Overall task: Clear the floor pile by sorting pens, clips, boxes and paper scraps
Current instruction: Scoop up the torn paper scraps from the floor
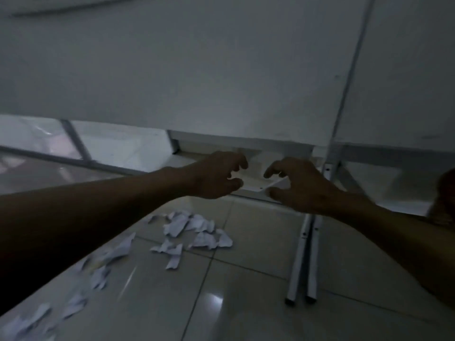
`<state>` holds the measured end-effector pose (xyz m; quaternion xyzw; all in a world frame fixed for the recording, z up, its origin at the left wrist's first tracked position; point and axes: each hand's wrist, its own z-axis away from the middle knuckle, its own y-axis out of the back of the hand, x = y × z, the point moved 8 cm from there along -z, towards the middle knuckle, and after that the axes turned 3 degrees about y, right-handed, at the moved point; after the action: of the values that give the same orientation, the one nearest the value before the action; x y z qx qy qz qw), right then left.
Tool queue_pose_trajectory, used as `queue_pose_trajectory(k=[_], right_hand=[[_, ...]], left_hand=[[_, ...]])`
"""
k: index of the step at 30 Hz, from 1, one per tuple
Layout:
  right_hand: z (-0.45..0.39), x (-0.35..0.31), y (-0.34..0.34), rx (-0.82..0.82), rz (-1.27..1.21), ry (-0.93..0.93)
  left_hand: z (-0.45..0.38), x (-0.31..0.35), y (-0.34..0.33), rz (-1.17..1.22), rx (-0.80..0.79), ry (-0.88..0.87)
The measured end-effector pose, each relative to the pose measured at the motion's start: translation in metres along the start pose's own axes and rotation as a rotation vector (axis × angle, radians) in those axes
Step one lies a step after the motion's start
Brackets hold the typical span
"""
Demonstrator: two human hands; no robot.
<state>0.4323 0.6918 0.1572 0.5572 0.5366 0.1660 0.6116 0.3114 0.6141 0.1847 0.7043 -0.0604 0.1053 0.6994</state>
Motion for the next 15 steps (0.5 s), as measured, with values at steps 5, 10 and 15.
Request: queue_pose_trajectory(k=[5, 10, 15], right_hand=[[-0.041, -0.074, -0.080, -0.340, 0.077, 0.137], [-0.053, -0.125, -0.141, -0.585, 0.189, 0.252], [-0.049, -0.129, -0.197, -0.745, 0.377, 0.262]], left_hand=[[0.080, -0.093, 0.010, -0.080, -0.096, 0.243], [0.155, -0.163, -0.013, -0.145, -0.284, 0.398], [0.191, -0.223, -0.051, -0.179, -0.387, 0.450]])
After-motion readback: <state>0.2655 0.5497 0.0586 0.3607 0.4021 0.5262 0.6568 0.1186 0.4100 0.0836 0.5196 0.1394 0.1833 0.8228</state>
